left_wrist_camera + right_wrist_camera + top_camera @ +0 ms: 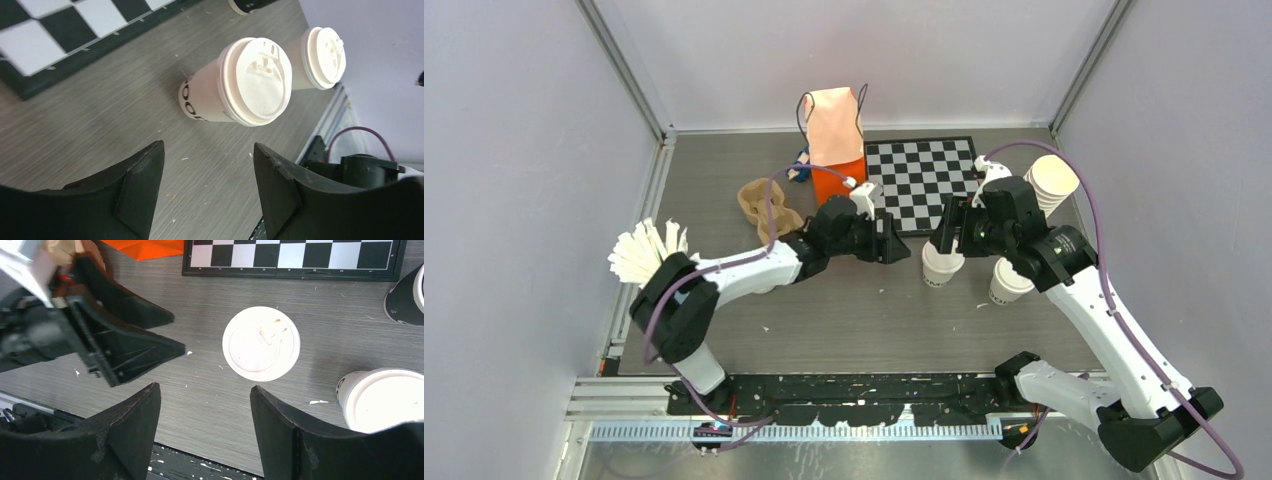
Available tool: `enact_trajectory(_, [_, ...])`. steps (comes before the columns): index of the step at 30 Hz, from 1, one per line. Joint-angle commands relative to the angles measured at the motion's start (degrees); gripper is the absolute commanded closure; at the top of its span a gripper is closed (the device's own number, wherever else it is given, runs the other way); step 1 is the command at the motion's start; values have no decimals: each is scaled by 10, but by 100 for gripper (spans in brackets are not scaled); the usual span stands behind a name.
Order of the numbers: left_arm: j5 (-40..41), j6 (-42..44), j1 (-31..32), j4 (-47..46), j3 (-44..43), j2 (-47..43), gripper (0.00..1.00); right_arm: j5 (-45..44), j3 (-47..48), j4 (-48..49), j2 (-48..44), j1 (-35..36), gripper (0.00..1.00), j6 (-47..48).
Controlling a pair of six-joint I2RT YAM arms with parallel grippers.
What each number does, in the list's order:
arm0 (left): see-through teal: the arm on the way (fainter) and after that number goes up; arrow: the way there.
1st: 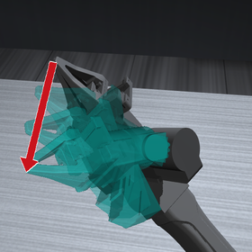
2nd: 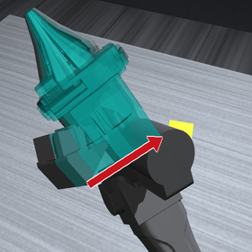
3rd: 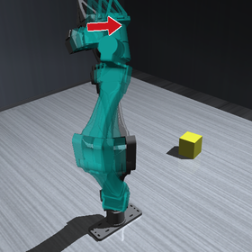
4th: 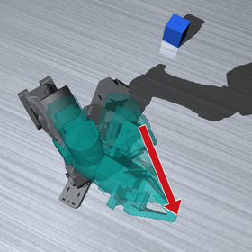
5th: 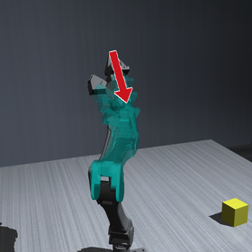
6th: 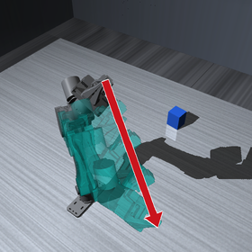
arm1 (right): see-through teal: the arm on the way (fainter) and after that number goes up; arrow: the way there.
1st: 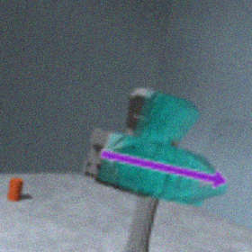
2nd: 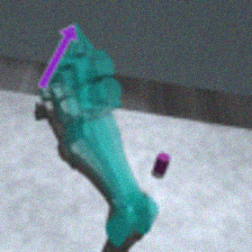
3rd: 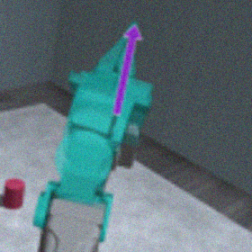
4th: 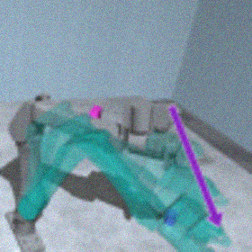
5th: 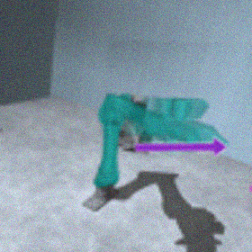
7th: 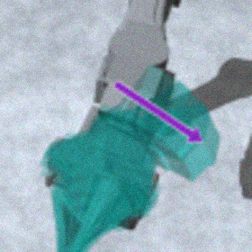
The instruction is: Pack the takeout coffee
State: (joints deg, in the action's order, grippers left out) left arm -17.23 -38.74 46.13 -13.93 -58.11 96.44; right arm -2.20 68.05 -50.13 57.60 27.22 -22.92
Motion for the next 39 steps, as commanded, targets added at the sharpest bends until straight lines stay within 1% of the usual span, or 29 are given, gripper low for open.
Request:
enact_trajectory(1, [143,79,3,172,-52,-95,32,30,16,23,-18,1,30,-18])
enact_trajectory(3, [234,116,2,256,-88,-126,32,44,10,20,-31,2,30,-20])
enact_trajectory(7, [380,178,-2,396,-174,-158,29,49,-8,24,-57,2,29,-19])
enact_trajectory(9, [432,199,-7,430,-209,-164,28,56,-10,18,-64,2,29,-23])
enact_trajectory(11, [463,212,-15,437,-230,-168,26,67,-13,16,-68,2,29,-30])
enact_trajectory(13, [464,210,-37,443,-249,-166,25,74,-11,14,-68,1,30,-36])
enact_trajectory(15, [439,192,-70,450,-264,-160,25,81,-8,12,-66,2,30,-41])
enact_trajectory(18, [351,183,-109,416,-268,-149,28,98,-8,18,-63,1,30,-43])
enact_trajectory(19, [340,185,-111,406,-274,-141,29,106,-8,22,-59,2,30,-41])
enact_trajectory(20, [338,193,-111,402,-284,-132,29,116,-9,27,-56,2,30,-34])
enact_trajectory(23, [378,205,-115,412,-323,-90,29,134,-11,35,-37,1,30,-15])
enact_trajectory(26, [391,211,-124,409,-351,-50,31,151,-4,27,-24,1,30,-1])
enact_trajectory(29, [396,214,-129,422,-384,-10,40,165,-5,33,-21,2,30,13])
enact_trajectory(32, [406,223,-130,431,-412,11,50,167,-7,32,-17,1,29,25])
enact_trajectory(34, [405,226,-131,433,-419,13,53,167,-15,32,-17,2,29,30])
enact_trajectory(36, [399,225,-129,434,-423,9,52,171,-19,33,-17,2,29,35])
enact_trajectory(39, [391,218,-130,440,-424,-7,42,178,-19,33,-15,2,29,37])
